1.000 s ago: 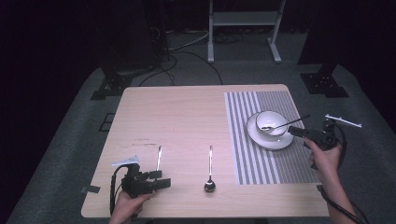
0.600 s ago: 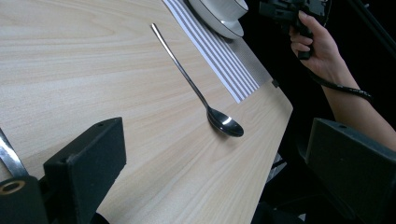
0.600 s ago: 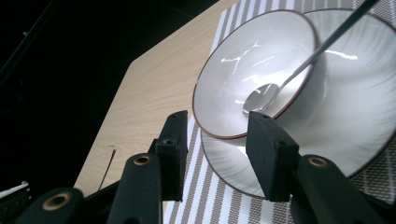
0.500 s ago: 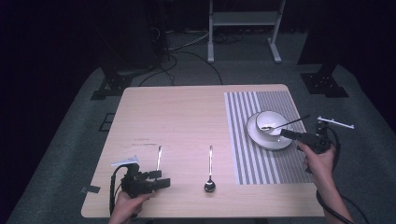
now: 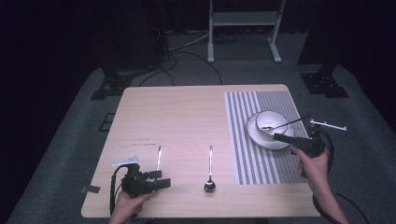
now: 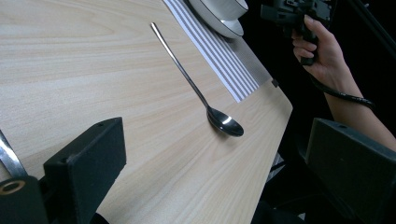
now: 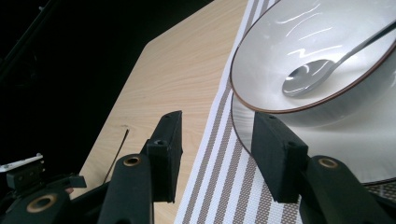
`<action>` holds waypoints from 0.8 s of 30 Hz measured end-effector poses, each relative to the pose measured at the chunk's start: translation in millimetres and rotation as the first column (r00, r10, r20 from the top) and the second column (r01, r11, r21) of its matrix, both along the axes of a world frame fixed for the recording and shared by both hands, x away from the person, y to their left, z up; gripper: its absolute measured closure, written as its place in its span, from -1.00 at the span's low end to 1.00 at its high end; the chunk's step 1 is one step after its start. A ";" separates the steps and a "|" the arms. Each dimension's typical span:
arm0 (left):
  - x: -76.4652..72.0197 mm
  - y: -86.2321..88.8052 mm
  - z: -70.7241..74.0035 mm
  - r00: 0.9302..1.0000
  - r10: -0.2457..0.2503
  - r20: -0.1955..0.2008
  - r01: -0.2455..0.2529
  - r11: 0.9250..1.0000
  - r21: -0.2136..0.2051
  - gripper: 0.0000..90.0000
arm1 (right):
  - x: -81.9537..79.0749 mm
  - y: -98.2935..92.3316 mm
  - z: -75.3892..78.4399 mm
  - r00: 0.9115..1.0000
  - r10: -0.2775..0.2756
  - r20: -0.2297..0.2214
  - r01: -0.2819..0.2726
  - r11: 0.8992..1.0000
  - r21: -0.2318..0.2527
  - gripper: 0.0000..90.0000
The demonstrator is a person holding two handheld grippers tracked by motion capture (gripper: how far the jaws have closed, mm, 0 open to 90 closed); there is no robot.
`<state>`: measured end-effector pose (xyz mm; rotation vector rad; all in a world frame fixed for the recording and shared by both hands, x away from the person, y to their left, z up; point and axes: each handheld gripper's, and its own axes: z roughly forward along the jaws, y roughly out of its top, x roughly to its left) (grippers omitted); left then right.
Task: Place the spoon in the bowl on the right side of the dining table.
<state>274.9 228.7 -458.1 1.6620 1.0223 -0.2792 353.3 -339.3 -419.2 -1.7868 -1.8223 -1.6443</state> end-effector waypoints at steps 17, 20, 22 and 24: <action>-1.0 1.7 1.3 1.000 0.004 0.006 -0.004 1.000 -0.003 -0.92 | -12.0 26.0 0.3 0.997 0.071 0.021 -0.071 0.997 -0.007 0.13; -1.1 2.5 1.5 1.000 0.001 0.008 -0.001 1.000 -0.001 -0.92 | -13.7 30.9 -0.9 0.996 0.083 0.026 -0.083 0.996 -0.009 0.12; -1.4 2.7 1.5 1.000 0.001 0.007 -0.001 1.000 0.000 -0.92 | -15.1 33.8 -0.9 0.995 0.090 0.034 -0.090 0.996 -0.016 0.12; -1.4 2.9 1.3 1.000 0.000 0.008 0.000 1.000 0.001 -0.92 | -16.7 36.4 -0.5 0.994 0.097 0.041 -0.096 0.995 -0.028 0.11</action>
